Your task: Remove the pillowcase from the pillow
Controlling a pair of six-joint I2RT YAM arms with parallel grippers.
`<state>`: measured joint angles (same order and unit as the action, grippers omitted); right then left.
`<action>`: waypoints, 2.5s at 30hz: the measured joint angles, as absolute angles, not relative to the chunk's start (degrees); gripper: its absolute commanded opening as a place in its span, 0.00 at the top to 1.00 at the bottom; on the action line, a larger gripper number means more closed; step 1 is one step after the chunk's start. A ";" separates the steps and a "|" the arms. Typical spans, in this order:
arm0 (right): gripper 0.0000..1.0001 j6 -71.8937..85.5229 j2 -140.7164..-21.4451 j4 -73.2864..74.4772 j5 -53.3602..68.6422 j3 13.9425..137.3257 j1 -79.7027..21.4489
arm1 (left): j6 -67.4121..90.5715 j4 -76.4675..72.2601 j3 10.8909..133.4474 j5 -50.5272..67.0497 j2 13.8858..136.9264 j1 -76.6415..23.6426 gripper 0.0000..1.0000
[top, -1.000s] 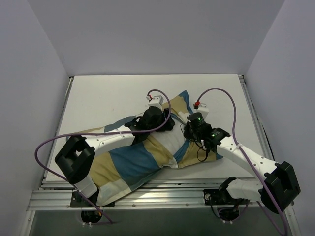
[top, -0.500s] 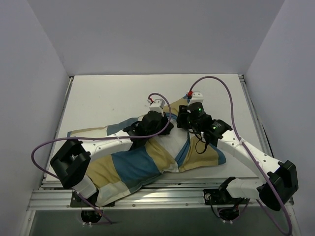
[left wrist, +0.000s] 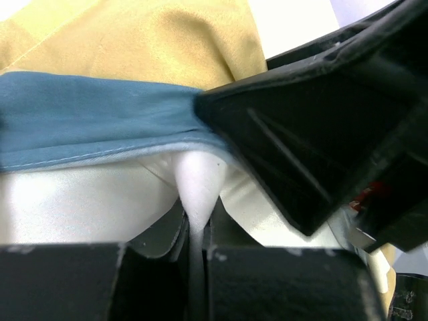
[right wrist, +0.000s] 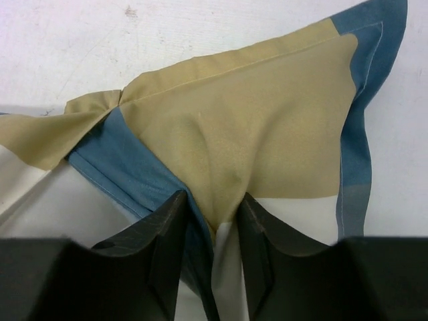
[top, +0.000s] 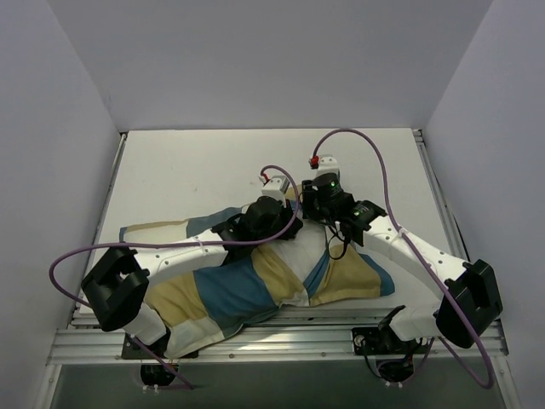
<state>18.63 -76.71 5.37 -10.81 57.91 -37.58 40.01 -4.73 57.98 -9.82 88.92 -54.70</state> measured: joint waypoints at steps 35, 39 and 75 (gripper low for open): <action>1.00 32.03 -90.89 8.05 0.43 61.95 -17.02 | 38.13 1.98 46.50 -15.88 70.19 -62.13 0.98; 1.00 33.17 -90.74 5.82 1.80 58.37 -15.55 | 42.89 5.72 44.25 -20.03 63.70 -63.09 0.98; 0.73 27.86 -74.11 11.35 -21.02 56.75 -43.62 | 40.01 5.50 52.90 -19.64 77.60 -61.41 0.98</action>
<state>27.86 -74.11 11.35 -21.02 56.75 -43.62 40.01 5.50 52.90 -19.64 77.60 -61.41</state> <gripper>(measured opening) 0.278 0.098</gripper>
